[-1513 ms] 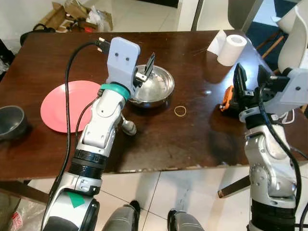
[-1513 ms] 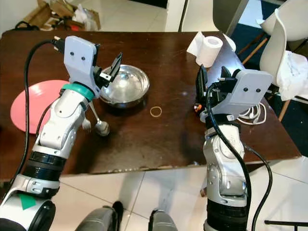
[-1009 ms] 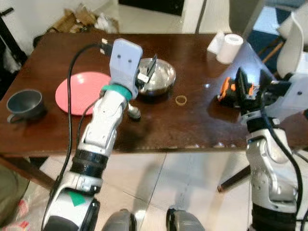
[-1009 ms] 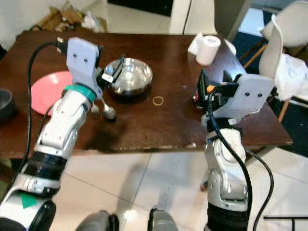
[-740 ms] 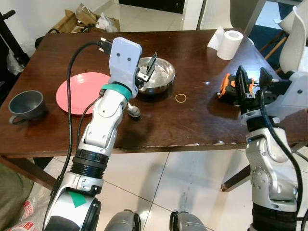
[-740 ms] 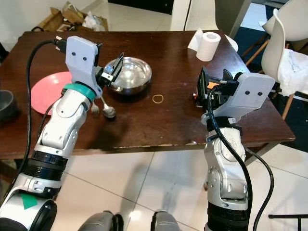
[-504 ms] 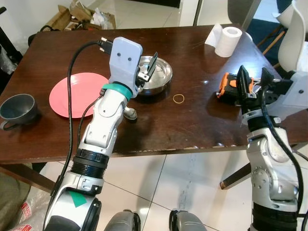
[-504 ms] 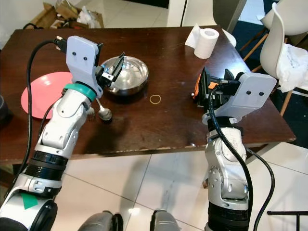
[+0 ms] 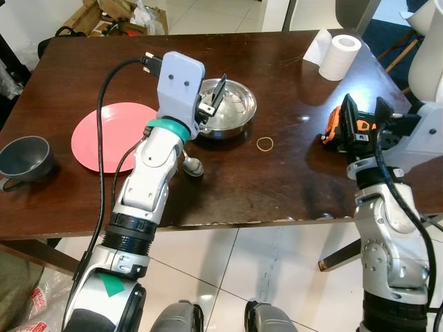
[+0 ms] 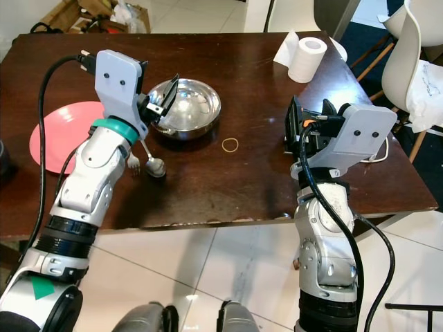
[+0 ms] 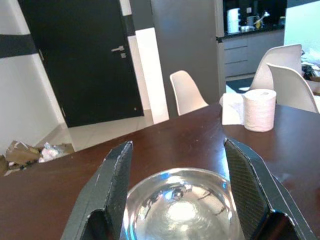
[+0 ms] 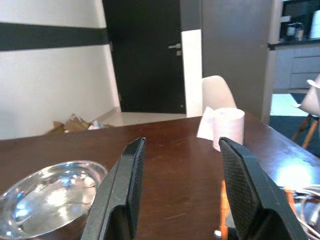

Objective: Setting the table

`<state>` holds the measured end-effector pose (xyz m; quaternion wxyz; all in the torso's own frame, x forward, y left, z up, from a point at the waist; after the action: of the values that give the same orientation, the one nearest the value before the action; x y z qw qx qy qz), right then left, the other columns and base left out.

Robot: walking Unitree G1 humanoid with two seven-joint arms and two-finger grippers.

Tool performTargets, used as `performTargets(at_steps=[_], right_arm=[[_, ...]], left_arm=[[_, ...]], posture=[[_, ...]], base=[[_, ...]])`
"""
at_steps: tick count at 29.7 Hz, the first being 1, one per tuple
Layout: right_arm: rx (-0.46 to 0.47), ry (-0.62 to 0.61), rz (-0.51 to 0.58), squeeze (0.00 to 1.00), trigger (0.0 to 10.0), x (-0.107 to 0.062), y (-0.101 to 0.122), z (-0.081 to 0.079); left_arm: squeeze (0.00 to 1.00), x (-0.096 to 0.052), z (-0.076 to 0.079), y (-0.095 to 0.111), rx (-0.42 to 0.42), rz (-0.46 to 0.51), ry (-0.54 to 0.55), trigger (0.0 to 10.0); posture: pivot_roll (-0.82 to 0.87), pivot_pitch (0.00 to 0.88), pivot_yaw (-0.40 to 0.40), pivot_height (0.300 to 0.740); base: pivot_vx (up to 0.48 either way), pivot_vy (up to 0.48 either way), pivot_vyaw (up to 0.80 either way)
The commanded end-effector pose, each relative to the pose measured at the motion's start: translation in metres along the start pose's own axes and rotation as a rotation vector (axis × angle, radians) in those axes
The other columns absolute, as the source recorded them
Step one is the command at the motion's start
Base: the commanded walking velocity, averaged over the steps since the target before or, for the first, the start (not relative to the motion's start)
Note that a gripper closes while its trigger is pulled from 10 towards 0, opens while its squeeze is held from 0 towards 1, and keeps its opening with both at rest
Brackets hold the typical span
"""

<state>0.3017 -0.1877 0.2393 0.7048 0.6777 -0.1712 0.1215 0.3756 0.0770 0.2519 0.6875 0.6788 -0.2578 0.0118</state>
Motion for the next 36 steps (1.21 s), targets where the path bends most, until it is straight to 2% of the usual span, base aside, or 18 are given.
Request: performTargets(at_steps=[1, 6, 18, 36], right_arm=[[0.001, -0.023, -0.03, 0.0, 10.0, -0.0027, -0.0053, 0.0065], [0.004, -0.026, -0.035, 0.0, 10.0, -0.0022, -0.006, 0.0068], [-0.007, -0.027, -0.03, 0.0, 10.0, -0.0022, -0.0052, 0.007], [-0.002, -0.021, -0.006, 0.0, 10.0, -0.0035, -0.0003, 0.0057]], left_arm=[[0.0, 0.0011, 0.0062, -0.0045, -0.014, -0.018, -0.017, 10.0], [0.0, 0.0011, 0.0072, -0.0071, -0.049, -0.04, -0.022, 10.0], [0.0, 0.0019, 0.0079, -0.0072, -0.046, -0.042, -0.026, 10.0], [0.0, 0.002, 0.0091, -0.0074, -0.038, -0.041, -0.031, 10.0]], posture=[[-0.01, 0.0, 0.061, 0.74], [-0.01, 0.0, 0.061, 0.74], [-0.01, 0.0, 0.063, 0.74], [-0.01, 0.0, 0.062, 0.74]], base=[[0.0, 0.0, -0.8], [0.0, 0.0, -0.8], [0.0, 0.0, -0.8], [0.0, 0.0, 0.0]])
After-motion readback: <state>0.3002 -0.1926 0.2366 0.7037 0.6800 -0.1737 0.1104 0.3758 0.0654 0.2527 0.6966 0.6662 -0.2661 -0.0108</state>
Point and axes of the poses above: a point about 5 cm out from each wrist's last joint towards the gripper, its own x axis pointing out of the wrist towards the gripper, its own y axis along the axis of the wrist's last joint, z = x × y, the point moved 3 cm from there along x, pointing out of the wrist towards the gripper, and after that the axes turned 8 degrees about -x, right-handed, at the moved point
